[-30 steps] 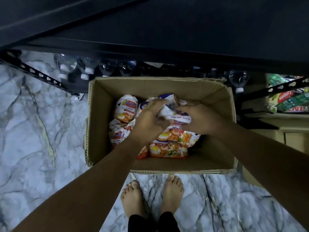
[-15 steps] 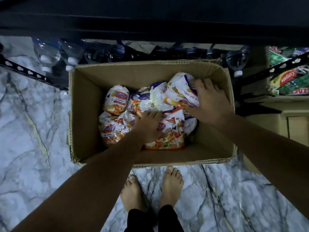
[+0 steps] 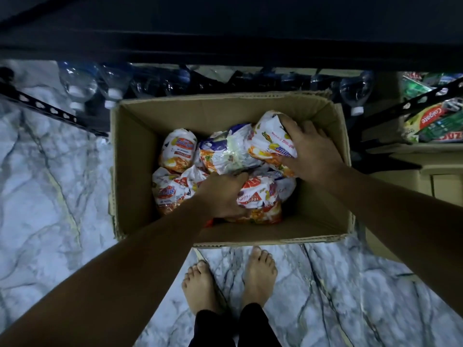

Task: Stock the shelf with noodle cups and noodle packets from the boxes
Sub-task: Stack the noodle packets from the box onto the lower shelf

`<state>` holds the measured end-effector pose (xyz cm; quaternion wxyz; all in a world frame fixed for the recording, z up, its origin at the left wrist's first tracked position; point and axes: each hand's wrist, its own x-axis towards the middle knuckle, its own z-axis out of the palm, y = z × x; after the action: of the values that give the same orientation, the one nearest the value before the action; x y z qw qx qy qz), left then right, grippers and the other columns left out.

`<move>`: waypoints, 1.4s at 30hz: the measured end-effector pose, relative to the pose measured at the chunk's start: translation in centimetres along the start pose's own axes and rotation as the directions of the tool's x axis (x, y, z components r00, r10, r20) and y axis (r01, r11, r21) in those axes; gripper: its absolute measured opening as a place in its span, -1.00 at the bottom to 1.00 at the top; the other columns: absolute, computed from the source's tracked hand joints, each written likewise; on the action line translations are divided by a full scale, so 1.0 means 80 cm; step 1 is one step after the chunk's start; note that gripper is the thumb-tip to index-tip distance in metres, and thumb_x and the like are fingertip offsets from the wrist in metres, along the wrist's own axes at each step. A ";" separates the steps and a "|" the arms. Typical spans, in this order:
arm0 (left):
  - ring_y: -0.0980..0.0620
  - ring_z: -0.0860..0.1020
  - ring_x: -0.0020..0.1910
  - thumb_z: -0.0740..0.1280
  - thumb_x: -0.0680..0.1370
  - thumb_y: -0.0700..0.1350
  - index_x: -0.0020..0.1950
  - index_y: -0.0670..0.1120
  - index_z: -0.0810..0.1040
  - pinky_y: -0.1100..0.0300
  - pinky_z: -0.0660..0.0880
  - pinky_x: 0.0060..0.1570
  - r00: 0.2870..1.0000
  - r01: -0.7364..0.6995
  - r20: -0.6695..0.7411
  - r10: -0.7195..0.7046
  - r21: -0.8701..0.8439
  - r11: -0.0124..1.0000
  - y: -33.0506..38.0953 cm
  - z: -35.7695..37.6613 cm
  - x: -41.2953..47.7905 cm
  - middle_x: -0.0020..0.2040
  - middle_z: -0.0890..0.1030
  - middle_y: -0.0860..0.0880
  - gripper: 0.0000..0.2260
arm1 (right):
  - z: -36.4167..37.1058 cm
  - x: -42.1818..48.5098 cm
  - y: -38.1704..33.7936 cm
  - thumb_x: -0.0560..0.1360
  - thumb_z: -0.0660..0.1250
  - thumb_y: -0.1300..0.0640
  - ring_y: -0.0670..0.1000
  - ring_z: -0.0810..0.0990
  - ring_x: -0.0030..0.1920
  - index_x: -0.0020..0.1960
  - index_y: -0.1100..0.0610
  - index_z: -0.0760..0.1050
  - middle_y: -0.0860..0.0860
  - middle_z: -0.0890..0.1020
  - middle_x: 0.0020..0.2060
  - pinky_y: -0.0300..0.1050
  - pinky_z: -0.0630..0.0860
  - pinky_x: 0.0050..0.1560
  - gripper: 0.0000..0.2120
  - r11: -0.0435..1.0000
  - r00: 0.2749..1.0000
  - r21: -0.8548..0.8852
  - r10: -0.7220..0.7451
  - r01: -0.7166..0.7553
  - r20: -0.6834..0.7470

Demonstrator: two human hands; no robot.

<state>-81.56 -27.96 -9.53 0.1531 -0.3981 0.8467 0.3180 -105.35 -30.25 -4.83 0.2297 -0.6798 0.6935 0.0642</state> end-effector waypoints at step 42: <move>-0.28 0.41 0.37 0.42 0.45 0.34 0.56 0.29 0.09 -0.12 0.56 -0.04 0.938 0.303 -0.236 -0.254 0.200 0.932 -0.105 -0.069 -0.068 0.49 0.37 -0.09 -0.22 | 0.005 0.042 -0.116 0.41 0.50 -0.16 0.28 0.59 0.05 0.56 -0.23 0.16 0.16 0.47 0.30 -0.01 0.51 -0.23 -0.18 0.905 0.956 -0.308 -0.272 0.294 0.114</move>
<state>-71.67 -32.45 -6.10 0.1541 -0.5246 0.8240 0.1483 -96.17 -33.79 -4.48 0.1460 -0.7990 0.5594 0.1655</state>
